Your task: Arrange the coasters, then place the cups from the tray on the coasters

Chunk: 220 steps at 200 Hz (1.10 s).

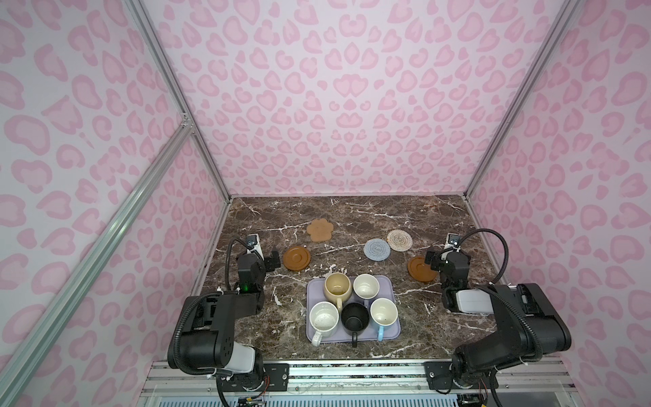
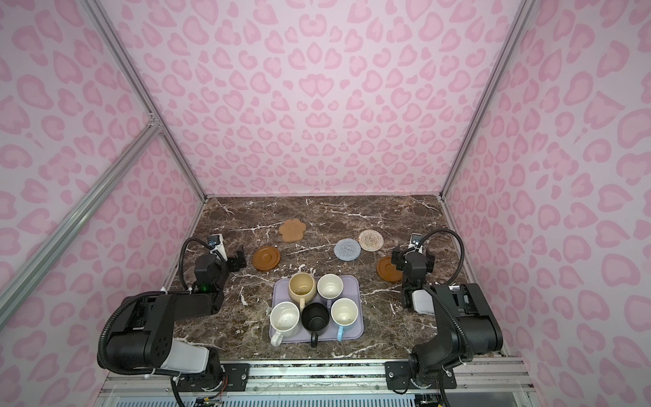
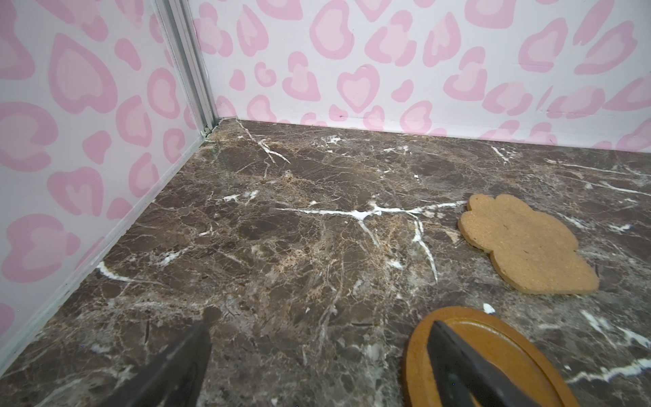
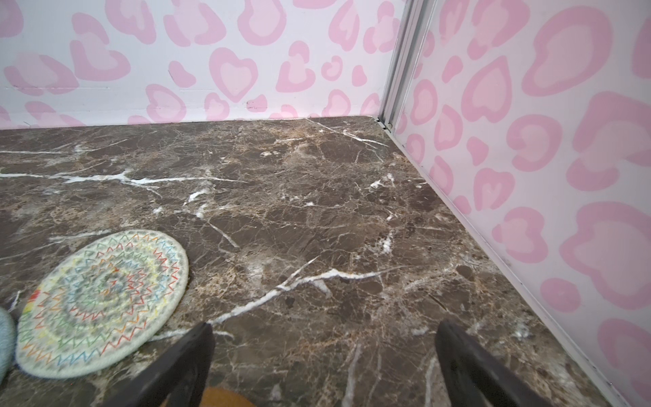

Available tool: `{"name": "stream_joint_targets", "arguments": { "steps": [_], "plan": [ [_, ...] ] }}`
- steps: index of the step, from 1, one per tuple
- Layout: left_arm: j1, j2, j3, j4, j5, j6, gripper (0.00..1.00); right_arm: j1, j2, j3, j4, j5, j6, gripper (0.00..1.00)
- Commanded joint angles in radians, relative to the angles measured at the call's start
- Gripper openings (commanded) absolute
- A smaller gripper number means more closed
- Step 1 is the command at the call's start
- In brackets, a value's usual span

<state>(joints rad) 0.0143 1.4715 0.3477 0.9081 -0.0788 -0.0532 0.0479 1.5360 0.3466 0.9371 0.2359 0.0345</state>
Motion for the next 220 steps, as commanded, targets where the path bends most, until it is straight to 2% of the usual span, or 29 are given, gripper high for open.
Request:
{"name": "stream_joint_targets", "arguments": {
  "steps": [1, 67, 96, 109, 143, 160, 184, 192, 199, 208, 215, 220],
  "plan": [
    [0.002, -0.006, 0.000, 0.023, 0.004, 0.006, 0.97, 0.000, -0.001, -0.005, 0.023, 0.014, 0.004, 1.00],
    [0.000, -0.017, -0.011, 0.032, 0.012, 0.010, 0.97, 0.001, -0.020, -0.018, 0.036, -0.006, -0.003, 1.00],
    [0.000, -0.098, -0.021, -0.016, -0.030, -0.007, 0.97, 0.001, -0.097, -0.024, -0.015, -0.021, -0.013, 1.00],
    [-0.001, -0.151, -0.014, -0.069, -0.029, -0.007, 0.97, 0.003, -0.149, -0.014, -0.069, -0.038, -0.021, 1.00],
    [-0.010, -0.308, 0.036, -0.274, -0.010, -0.044, 0.97, 0.009, -0.339, 0.070, -0.362, -0.141, -0.053, 1.00],
    [-0.014, -0.397, 0.059, -0.351, 0.073, -0.056, 0.97, 0.010, -0.408, 0.122, -0.481, -0.202, -0.033, 1.00],
    [-0.023, -0.501, 0.082, -0.371, 0.225, -0.089, 0.97, 0.012, -0.484, 0.206, -0.612, -0.293, 0.046, 1.00],
    [-0.025, -0.525, 0.106, -0.410, 0.202, -0.180, 0.97, 0.012, -0.503, 0.229, -0.643, -0.335, 0.064, 1.00],
    [-0.026, -0.540, 0.150, -0.518, 0.140, -0.294, 0.97, 0.013, -0.515, 0.244, -0.658, -0.351, 0.105, 1.00],
    [-0.026, -0.548, 0.218, -0.627, 0.142, -0.346, 0.97, 0.013, -0.526, 0.259, -0.684, -0.319, 0.255, 1.00],
    [-0.027, -0.552, 0.231, -0.610, 0.206, -0.328, 0.97, 0.010, -0.529, 0.267, -0.727, -0.304, 0.392, 1.00],
    [-0.027, -0.561, 0.223, -0.576, 0.235, -0.336, 0.97, 0.001, -0.529, 0.265, -0.718, -0.338, 0.434, 0.98]
  ]
}}
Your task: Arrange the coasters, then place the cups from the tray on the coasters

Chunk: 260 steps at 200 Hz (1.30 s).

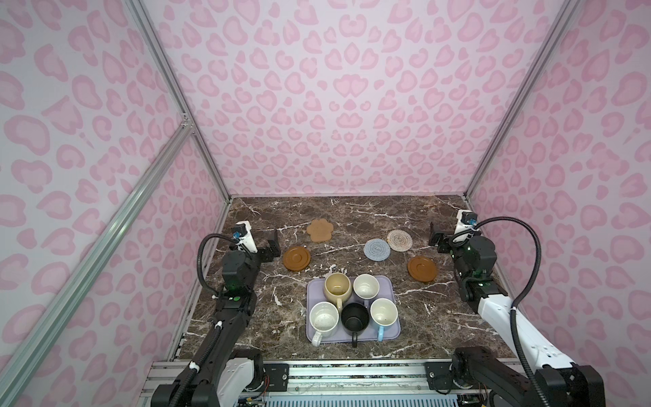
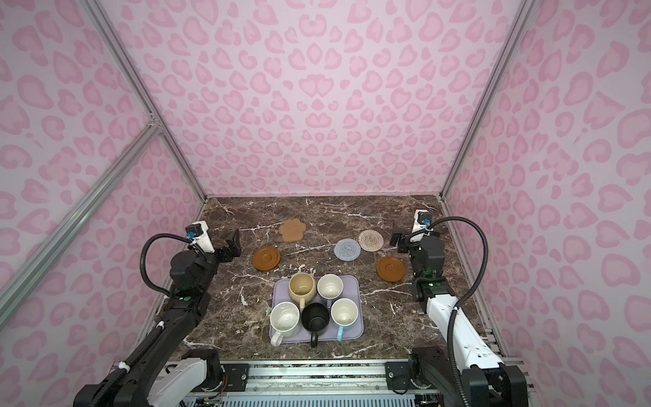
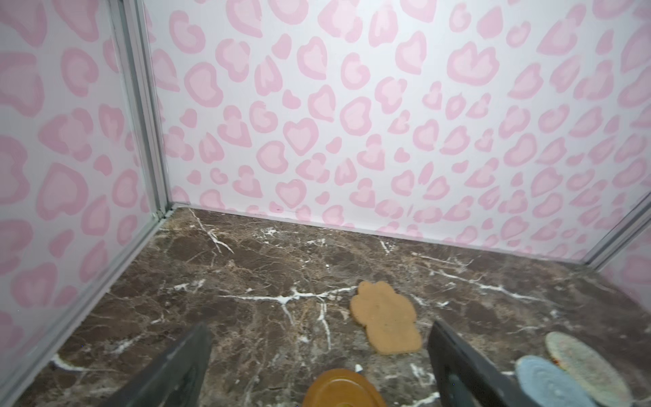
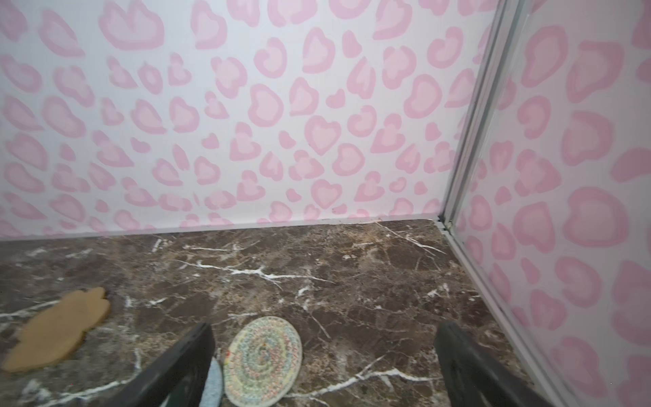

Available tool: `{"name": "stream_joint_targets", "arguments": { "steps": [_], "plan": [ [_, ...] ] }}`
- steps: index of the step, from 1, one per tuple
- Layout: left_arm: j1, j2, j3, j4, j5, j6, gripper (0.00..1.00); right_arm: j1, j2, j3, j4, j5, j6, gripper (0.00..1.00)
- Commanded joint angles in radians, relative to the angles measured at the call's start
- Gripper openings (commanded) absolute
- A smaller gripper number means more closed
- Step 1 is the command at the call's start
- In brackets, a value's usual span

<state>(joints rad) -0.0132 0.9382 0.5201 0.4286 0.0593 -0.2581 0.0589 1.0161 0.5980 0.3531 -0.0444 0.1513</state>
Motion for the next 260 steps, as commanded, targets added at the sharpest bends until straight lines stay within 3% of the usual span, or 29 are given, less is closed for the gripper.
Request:
{"name": "stream_joint_targets", "arguments": {
  "steps": [1, 15, 35, 57, 103, 129, 159, 170, 260],
  "plan": [
    [0.001, -0.029, 0.048, -0.092, 0.099, -0.136, 0.97, -0.011, -0.009, 0.013, -0.128, -0.069, 0.319, 0.98],
    [0.001, -0.058, 0.049, -0.128, 0.037, -0.277, 0.97, -0.033, -0.004, 0.017, -0.087, -0.262, 0.298, 0.99],
    [0.001, -0.062, 0.061, -0.139, 0.039, -0.310, 0.97, -0.033, 0.038, 0.031, -0.031, -0.316, 0.350, 0.99],
    [0.001, -0.012, 0.113, -0.207, 0.099, -0.284, 0.97, -0.001, 0.136, 0.104, -0.064, -0.372, 0.283, 0.99],
    [-0.051, 0.090, 0.177, -0.280, 0.208, -0.241, 0.97, 0.188, 0.295, 0.262, -0.208, -0.171, 0.121, 0.98],
    [-0.110, 0.170, 0.248, -0.451, 0.115, -0.262, 1.00, 0.293, 0.384, 0.379, -0.310, -0.083, 0.030, 0.98],
    [-0.224, 0.286, 0.303, -0.580, -0.065, -0.246, 0.97, 0.373, 0.501, 0.502, -0.387, -0.098, 0.015, 0.97],
    [-0.241, 0.332, 0.315, -0.593, -0.080, -0.247, 0.96, 0.405, 0.534, 0.532, -0.394, -0.098, 0.005, 0.97],
    [-0.263, 0.660, 0.439, -0.657, -0.095, -0.260, 0.55, 0.530, 0.766, 0.738, -0.498, -0.118, -0.010, 0.92]
  ]
}}
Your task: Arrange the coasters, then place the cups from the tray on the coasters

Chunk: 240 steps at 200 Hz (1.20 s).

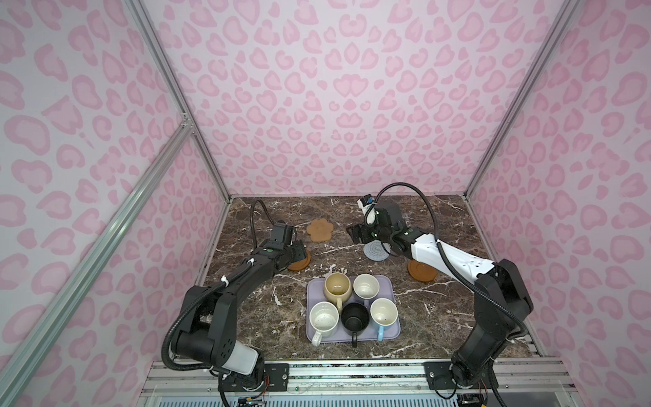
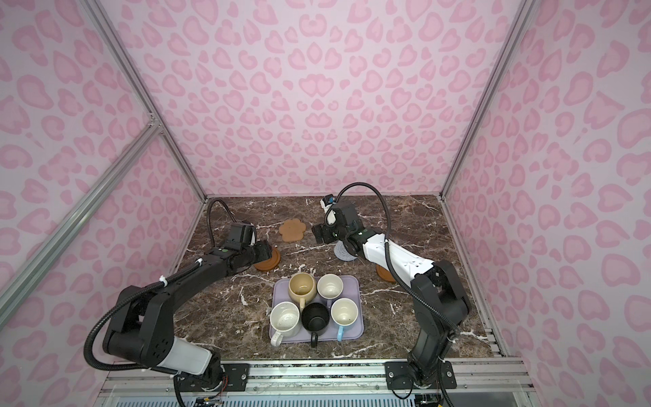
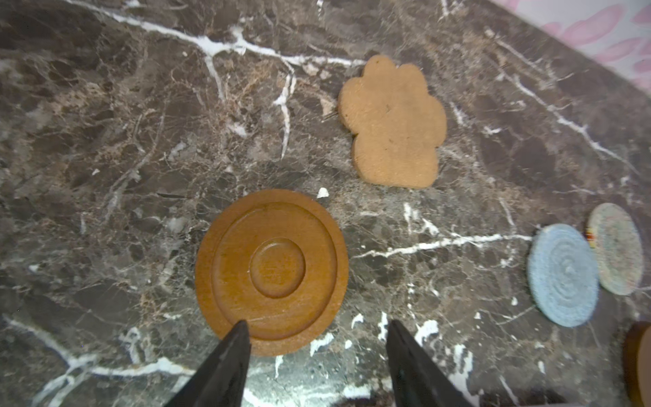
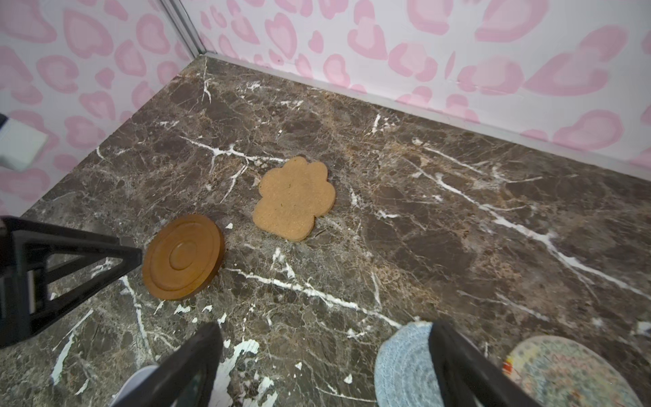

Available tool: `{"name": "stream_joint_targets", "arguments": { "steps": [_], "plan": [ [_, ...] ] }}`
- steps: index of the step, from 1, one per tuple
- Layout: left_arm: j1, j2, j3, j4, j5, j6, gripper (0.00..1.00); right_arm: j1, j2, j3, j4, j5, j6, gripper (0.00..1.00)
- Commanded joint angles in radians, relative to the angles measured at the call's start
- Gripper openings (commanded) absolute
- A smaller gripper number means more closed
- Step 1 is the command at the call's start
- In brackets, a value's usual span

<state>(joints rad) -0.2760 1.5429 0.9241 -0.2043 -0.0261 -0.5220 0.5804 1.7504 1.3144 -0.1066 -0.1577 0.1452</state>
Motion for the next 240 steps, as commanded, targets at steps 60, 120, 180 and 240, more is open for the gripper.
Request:
{"name": "stream_joint_targets", "arguments": {
  "steps": [60, 120, 180, 240],
  "plan": [
    [-0.011, 0.174, 0.076, -0.016, 0.010, -0.004, 0.53, 0.021, 0.077, 0.039, -0.050, -0.012, 0.007, 0.91],
    [-0.022, 0.261, 0.117, -0.006, 0.010, -0.009, 0.47, 0.040, 0.122, 0.063, -0.050, -0.060, 0.017, 0.91],
    [-0.022, 0.349, 0.182, -0.023, -0.019, -0.010, 0.44, 0.048, 0.162, 0.093, -0.077, -0.062, 0.024, 0.90],
    [-0.015, 0.408, 0.250, -0.047, -0.053, -0.012, 0.43, 0.047, 0.176, 0.115, -0.118, -0.047, 0.009, 0.90]
  ]
}}
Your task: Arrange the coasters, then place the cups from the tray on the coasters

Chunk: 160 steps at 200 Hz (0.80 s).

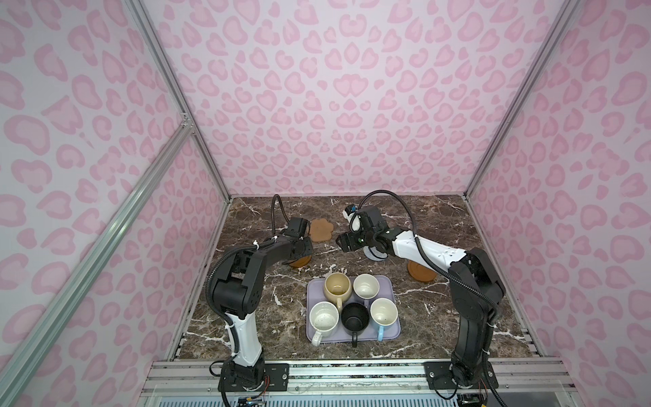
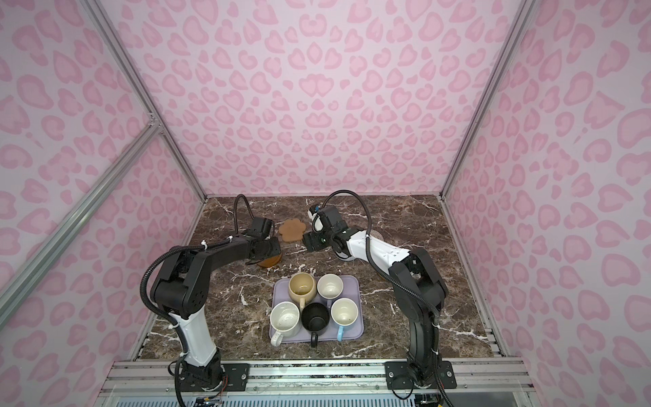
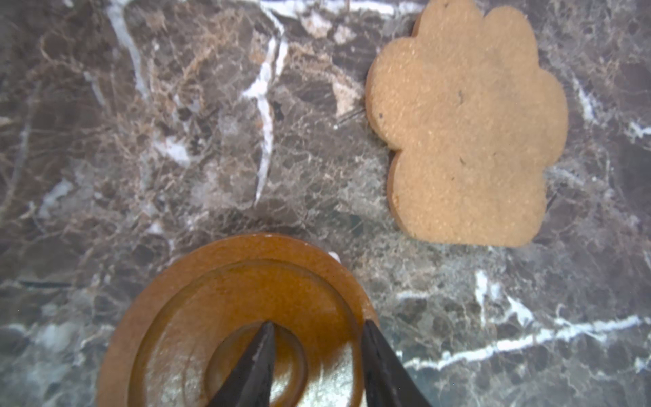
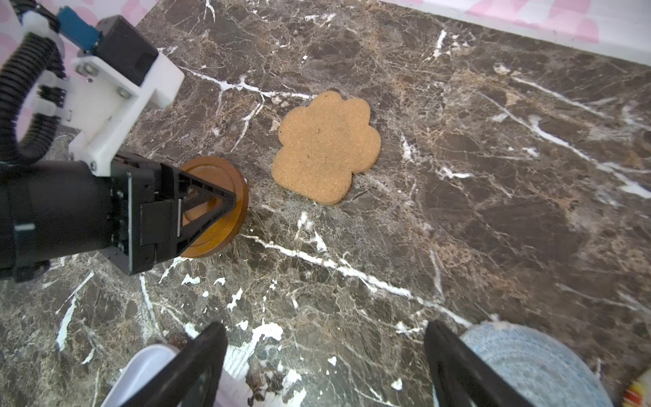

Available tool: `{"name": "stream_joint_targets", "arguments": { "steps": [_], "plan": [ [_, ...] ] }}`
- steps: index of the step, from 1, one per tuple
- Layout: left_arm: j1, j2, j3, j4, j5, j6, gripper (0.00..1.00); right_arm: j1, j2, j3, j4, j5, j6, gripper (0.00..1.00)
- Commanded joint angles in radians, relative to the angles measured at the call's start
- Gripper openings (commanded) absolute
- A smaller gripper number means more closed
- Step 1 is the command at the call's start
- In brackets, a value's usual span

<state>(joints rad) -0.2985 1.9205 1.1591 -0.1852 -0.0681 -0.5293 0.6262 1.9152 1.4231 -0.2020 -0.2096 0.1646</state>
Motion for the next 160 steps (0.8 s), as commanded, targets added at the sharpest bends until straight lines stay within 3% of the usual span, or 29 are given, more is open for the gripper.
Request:
{"name": "stream_joint_targets", "arguments": {
  "steps": [1, 160],
  "plan": [
    [0.008, 0.031, 0.016, -0.066, -0.011, -0.005, 0.43, 0.000, 0.011, 0.006, -0.024, 0.005, -0.011, 0.90],
    [0.036, 0.049, 0.079, -0.074, -0.006, -0.009, 0.45, -0.005, 0.048, 0.052, -0.047, 0.031, -0.017, 0.90]
  ]
}}
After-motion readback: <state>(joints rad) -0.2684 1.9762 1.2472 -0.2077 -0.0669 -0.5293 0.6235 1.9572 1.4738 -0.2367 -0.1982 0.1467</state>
